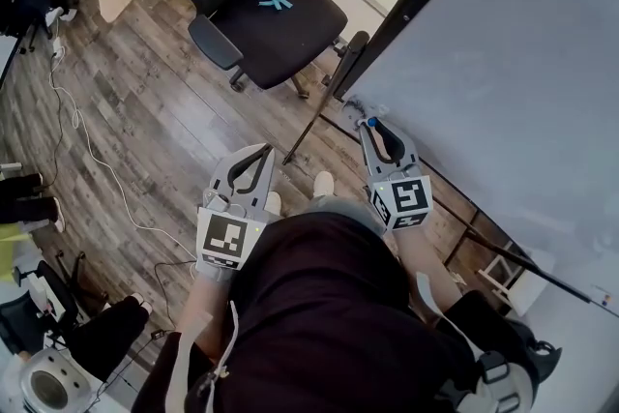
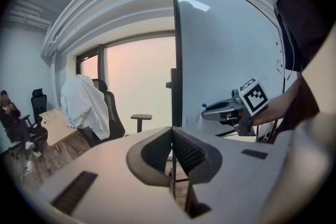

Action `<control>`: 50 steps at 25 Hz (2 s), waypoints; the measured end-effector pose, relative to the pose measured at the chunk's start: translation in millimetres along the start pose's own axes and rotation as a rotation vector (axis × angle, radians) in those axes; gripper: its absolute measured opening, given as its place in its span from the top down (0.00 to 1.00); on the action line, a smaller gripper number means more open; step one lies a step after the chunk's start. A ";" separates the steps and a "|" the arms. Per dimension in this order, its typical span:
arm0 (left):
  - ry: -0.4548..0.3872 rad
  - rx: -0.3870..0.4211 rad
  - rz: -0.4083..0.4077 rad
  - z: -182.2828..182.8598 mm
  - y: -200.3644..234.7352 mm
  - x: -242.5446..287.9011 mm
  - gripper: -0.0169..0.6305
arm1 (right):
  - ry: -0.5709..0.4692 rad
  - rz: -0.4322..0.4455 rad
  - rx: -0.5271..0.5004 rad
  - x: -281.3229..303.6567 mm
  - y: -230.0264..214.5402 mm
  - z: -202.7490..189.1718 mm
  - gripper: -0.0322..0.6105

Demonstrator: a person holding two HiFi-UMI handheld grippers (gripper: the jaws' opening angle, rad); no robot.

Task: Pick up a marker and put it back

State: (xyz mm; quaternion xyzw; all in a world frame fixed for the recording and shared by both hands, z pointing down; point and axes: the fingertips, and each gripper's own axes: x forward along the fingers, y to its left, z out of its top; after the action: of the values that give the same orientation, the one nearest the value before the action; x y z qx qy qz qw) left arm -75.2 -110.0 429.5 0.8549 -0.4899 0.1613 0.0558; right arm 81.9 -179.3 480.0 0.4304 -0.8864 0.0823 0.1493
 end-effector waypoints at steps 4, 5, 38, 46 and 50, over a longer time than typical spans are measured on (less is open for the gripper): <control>0.000 -0.002 0.010 -2.2 0.7 -2.3 0.96 | 0.001 0.001 0.003 1.2 -0.1 -1.1 0.82; -0.001 -0.001 0.011 -2.2 0.6 -3.2 0.96 | 0.002 0.000 0.005 0.7 0.0 -0.9 0.83; -0.133 0.066 -0.193 41.6 -26.5 22.2 0.96 | -0.159 -0.180 0.006 -72.5 -12.5 93.7 0.83; -0.174 0.047 -0.286 58.4 -45.8 27.6 0.96 | -0.169 -0.282 0.013 -110.9 -16.2 100.2 0.83; -0.205 0.079 -0.335 62.7 -55.4 31.1 0.96 | -0.162 -0.343 0.025 -132.3 -18.0 94.6 0.83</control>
State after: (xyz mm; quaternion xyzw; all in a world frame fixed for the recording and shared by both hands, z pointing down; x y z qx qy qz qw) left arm 0.7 -122.9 384.2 0.9379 -0.3372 0.0810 -0.0017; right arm 155.1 -118.7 346.8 0.5823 -0.8081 0.0318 0.0837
